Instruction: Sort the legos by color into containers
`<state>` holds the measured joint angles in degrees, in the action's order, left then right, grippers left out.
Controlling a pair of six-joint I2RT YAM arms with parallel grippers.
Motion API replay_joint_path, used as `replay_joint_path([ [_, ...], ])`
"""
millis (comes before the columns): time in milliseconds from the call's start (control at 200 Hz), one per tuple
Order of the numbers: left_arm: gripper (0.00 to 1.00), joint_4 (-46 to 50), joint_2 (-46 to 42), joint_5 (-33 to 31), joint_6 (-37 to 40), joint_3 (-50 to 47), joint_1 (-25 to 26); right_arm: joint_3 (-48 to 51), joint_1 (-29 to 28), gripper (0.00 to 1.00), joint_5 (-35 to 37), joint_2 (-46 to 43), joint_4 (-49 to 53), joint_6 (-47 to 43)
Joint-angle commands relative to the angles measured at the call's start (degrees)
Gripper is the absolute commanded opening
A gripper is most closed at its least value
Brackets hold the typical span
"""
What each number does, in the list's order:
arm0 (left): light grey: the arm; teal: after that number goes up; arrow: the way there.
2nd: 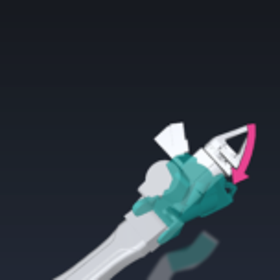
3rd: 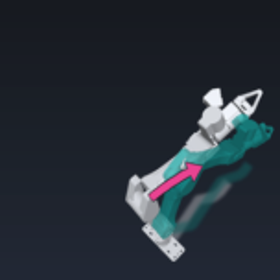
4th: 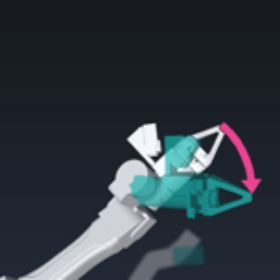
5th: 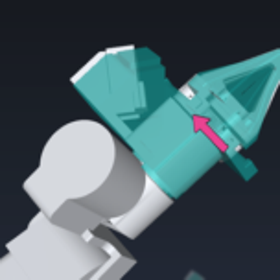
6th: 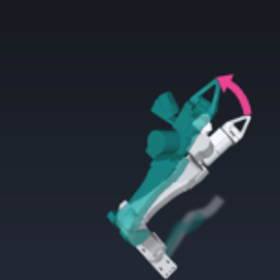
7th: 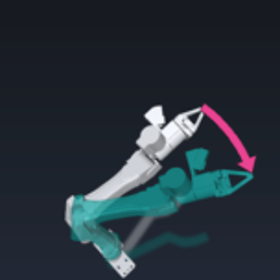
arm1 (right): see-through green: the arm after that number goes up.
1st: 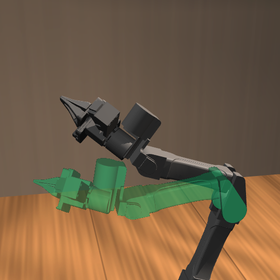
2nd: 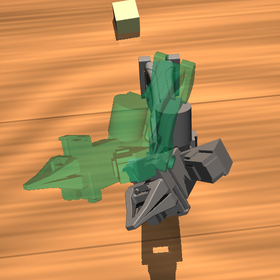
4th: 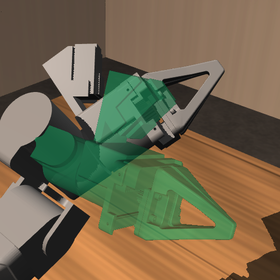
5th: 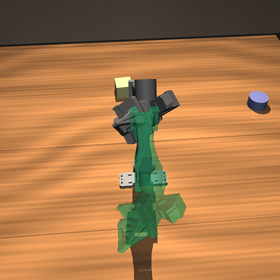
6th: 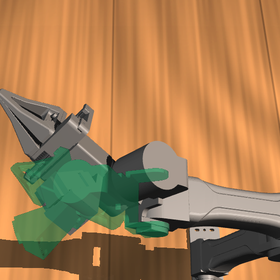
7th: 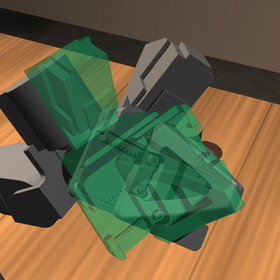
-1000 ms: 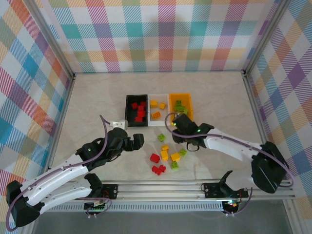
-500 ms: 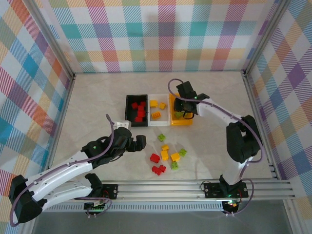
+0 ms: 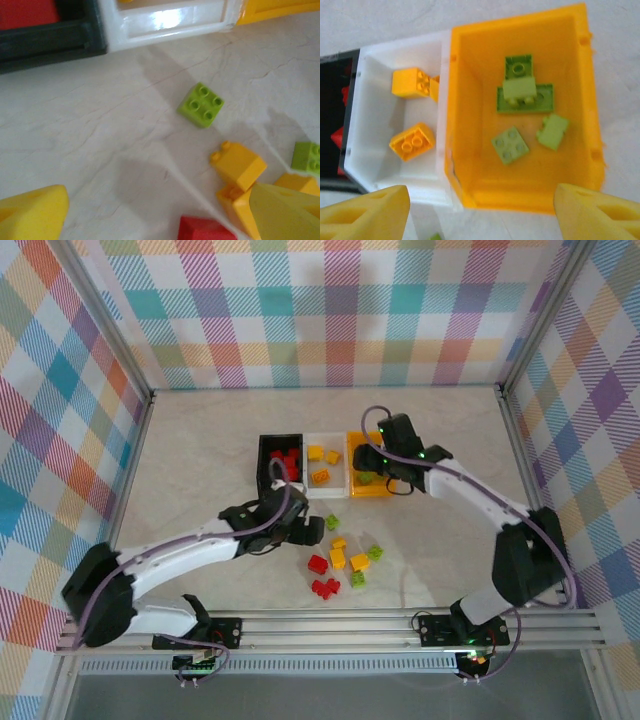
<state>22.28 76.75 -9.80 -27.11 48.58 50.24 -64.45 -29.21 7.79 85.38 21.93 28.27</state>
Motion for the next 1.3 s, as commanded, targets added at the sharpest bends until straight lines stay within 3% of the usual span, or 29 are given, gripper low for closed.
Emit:
replay_joint_path([
  [0, 0.90, -2.3, 7.8, 1.2, 5.7, 6.3, 1.4, 6.6, -0.1, 0.77, -1.4, -5.9, -2.7, 2.1],
  [260, 0.86, 1.6, 25.7, -3.7, 9.8, 19.6, 2.1, 16.6, -0.1, 0.78, 0.2, -17.0, -2.7, 3.6],
  [515, 0.75, 3.8, 33.3, -6.6, 9.2, 24.0, 2.3, 19.4, -0.1, 0.78, 1.6, -23.6, -1.7, 4.3],
  [995, 0.40, 1.3, 32.7, -5.7, 7.5, 19.3, 4.7, 19.2, 0.0, 0.79, 5.5, -25.9, -0.3, 5.5],
  [1295, 0.32, 1.4, 21.4, -7.1, 5.9, 20.1, 4.5, 21.8, 0.2, 0.79, 9.2, -30.6, 2.2, 7.3],
])
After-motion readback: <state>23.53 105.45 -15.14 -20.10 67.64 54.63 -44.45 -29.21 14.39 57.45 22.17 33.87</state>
